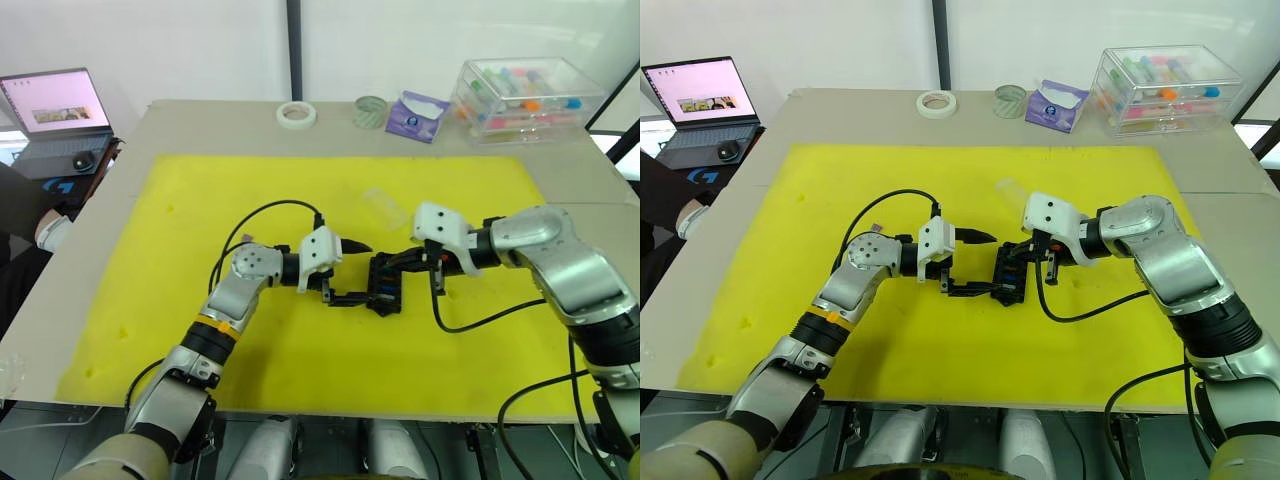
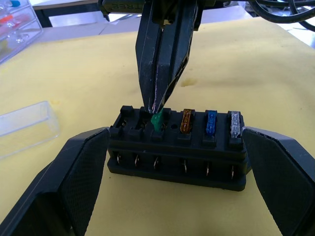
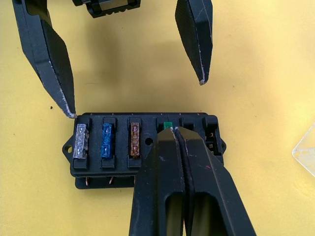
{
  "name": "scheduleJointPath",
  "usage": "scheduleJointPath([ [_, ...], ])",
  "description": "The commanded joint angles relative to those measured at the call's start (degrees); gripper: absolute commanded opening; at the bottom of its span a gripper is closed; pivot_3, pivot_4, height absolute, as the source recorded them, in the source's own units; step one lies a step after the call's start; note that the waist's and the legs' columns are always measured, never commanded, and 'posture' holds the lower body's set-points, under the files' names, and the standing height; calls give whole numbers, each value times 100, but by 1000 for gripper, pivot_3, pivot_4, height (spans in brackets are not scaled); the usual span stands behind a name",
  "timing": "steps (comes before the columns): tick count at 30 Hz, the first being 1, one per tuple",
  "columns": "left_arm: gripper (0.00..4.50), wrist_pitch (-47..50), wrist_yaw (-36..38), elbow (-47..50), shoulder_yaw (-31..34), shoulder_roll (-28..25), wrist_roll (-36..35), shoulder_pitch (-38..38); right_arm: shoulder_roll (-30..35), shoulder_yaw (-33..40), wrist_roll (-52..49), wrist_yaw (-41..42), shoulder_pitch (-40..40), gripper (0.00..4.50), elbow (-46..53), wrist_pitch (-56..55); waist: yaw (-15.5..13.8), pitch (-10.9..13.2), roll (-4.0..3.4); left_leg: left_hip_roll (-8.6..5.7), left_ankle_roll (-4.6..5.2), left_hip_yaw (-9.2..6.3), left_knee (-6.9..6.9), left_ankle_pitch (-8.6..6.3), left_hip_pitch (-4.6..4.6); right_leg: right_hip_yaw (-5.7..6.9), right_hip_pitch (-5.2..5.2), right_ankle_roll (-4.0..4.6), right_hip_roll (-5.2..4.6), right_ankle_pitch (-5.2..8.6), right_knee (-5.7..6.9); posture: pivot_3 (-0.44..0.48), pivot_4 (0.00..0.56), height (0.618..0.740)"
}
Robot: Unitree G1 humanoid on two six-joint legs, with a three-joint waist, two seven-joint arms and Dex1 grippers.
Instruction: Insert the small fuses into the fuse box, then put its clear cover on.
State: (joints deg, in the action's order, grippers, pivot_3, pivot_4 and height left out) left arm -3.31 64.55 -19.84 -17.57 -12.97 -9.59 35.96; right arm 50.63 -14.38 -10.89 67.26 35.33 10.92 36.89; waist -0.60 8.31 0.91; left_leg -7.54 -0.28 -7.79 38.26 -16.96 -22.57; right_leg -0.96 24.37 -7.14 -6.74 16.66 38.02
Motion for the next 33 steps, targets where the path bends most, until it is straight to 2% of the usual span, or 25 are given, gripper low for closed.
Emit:
scheduleJointPath([
  [1, 4500, -67, -15, 129, 59, -2, -9, 46, -7, -82, 69, 34, 15, 31, -26, -33, 0, 0, 0, 0, 0, 0, 0, 0, 0, 0, 0, 0, 0, 0, 0, 0, 150, 740],
  [33, 4500, -68, -27, 114, 63, 1, 12, 51, 63, -404, 442, 155, -200, 31, 103, -155, -1, -3, 1, 0, 0, 0, 1, 0, 4, 0, -5, 0, 0, 0, 1, 0, 150, 740],
])
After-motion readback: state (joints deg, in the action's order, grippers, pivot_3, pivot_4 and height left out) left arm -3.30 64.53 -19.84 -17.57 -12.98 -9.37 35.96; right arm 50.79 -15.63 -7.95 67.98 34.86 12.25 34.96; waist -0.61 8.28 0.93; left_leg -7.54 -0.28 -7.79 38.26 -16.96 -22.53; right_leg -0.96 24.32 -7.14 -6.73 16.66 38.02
